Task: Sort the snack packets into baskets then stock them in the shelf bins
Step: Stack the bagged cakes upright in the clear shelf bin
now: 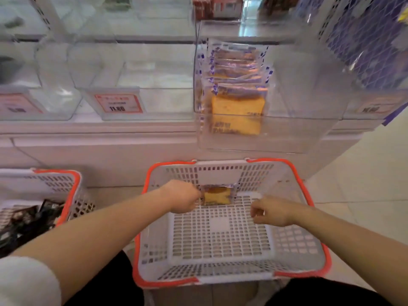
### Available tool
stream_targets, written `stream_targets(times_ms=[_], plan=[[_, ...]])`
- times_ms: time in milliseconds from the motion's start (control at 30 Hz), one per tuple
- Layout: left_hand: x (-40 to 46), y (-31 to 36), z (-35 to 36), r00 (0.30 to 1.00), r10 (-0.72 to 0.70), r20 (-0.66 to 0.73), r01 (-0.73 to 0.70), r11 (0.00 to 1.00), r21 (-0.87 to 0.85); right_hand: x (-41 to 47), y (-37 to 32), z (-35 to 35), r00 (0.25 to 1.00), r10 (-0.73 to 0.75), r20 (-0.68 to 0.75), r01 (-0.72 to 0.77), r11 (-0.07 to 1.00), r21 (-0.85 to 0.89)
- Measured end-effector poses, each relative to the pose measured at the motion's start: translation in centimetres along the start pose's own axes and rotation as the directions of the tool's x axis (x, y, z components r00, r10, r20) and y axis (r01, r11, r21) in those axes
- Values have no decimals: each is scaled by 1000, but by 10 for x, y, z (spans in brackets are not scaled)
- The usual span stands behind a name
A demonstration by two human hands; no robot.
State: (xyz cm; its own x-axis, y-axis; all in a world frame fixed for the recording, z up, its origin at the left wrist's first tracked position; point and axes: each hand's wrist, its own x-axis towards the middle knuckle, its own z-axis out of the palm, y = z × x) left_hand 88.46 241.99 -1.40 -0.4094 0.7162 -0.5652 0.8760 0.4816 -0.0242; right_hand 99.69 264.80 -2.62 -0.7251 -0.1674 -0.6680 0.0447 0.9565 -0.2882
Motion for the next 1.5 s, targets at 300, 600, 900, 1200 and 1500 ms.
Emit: stream_targets(times_ms=[300,600,900,1200,1500], plan=[[59,-20,117,961,-276,-4,216,758,-616,110,41,48,946,319,-62,-310,942,129],[84,-10,185,876,-481,22,261,436,-861,191,58,65,879,409,-246,-316,885,342],[97,-10,187,832,-553,46,200,222,-954,181,36,80,881,283,-379,-220,955,201],[74,-8,152,792,-607,-64,-60,28,-998,87,-1,53,866,-66,-496,278,887,368],[3,16,86,831,-480,-280,-432,-242,-869,9,-22,27,819,134,-557,437,482,759]])
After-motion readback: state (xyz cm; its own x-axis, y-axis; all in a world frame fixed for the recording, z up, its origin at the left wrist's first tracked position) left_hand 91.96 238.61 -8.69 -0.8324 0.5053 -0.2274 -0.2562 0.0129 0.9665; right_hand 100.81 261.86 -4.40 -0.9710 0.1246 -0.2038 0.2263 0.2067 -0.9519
